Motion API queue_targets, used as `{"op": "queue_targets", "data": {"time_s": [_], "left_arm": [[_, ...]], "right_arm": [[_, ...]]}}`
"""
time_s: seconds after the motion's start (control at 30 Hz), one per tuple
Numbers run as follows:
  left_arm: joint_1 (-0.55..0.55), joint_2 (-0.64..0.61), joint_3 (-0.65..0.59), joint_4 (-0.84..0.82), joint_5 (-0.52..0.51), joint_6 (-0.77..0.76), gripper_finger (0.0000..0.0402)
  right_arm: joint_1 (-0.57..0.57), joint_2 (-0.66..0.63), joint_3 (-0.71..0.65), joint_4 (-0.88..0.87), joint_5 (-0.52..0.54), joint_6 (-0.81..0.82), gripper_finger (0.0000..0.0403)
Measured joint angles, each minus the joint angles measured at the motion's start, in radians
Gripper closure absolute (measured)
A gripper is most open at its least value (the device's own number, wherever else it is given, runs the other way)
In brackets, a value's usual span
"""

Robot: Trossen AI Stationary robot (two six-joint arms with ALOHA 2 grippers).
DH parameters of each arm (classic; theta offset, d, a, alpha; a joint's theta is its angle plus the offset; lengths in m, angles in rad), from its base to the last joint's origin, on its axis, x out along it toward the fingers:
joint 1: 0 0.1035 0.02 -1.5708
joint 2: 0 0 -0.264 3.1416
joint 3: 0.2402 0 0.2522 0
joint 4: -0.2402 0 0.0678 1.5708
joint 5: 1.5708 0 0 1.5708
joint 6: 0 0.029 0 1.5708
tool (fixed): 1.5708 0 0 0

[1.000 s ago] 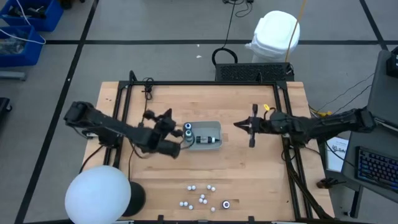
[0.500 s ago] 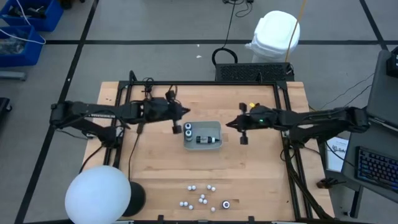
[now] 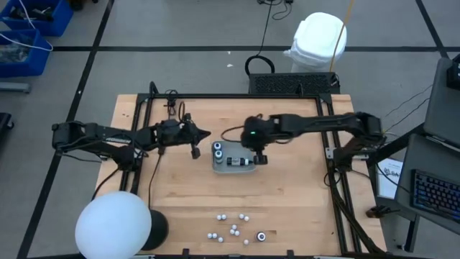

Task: Pick & Place food coloring
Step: Put the large black food coloring bottle into the gray bin

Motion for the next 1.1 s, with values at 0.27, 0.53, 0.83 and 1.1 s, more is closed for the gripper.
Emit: {"op": "queue_targets", "data": {"time_s": [0.27, 0.53, 0.83, 1.1], "left_arm": [[-0.026, 0.0, -0.08, 0.096, -0.002, -0.022, 0.0398], [-0.048, 0.0, -0.081, 0.093, 0.012, -0.066, 0.0366], [-0.089, 0.0, -0.081, 0.092, 0.011, -0.075, 0.0362], [-0.104, 0.0, -0.081, 0.091, 0.01, -0.078, 0.0362]], "right_arm": [[0.076, 0.238, 0.205, -0.129, 0.002, -0.056, 0.0398], [0.125, 0.278, 0.206, 0.016, 0.003, -0.058, 0.0327], [0.129, 0.278, 0.158, 0.071, 0.056, -0.005, 0.0237], [0.126, 0.278, 0.102, 0.114, 0.132, -0.006, 0.022]]}}
